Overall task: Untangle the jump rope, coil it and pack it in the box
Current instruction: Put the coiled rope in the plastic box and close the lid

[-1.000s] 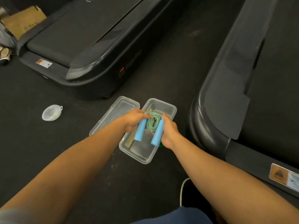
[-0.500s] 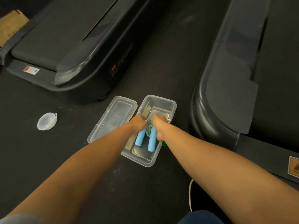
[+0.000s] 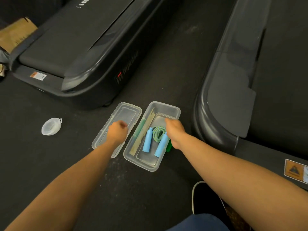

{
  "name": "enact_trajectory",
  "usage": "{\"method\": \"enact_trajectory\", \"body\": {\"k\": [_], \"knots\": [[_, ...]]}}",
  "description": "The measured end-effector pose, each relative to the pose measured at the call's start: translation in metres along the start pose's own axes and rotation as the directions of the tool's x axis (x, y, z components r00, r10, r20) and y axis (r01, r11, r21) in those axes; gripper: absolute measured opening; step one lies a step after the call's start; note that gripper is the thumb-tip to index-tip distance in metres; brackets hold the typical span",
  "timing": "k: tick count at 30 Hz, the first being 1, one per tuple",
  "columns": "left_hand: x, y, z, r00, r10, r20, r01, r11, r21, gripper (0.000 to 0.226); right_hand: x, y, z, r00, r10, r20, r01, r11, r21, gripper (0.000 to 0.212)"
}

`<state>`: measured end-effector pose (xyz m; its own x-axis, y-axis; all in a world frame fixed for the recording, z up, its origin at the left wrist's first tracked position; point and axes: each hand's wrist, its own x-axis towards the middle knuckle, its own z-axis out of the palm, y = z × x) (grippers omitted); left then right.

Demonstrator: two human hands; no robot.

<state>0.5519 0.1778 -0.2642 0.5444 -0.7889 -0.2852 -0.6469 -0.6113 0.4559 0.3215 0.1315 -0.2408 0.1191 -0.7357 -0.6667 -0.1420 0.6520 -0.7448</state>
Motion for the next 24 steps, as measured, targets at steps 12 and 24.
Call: {"method": "enact_trajectory", "body": {"k": [12, 24], "knots": [[-0.033, -0.080, 0.029, 0.988, -0.061, 0.140, -0.037, 0.794, 0.607, 0.019, -0.007, 0.009, -0.008, 0.996, -0.051, 0.078, 0.049, 0.998, 0.030, 0.021], [-0.079, -0.032, -0.060, 0.980, 0.046, -0.192, -0.048, 0.999, -0.007, 0.017, -0.042, -0.003, -0.008, 0.987, -0.109, 0.117, 0.113, 0.993, -0.027, 0.017]]}}
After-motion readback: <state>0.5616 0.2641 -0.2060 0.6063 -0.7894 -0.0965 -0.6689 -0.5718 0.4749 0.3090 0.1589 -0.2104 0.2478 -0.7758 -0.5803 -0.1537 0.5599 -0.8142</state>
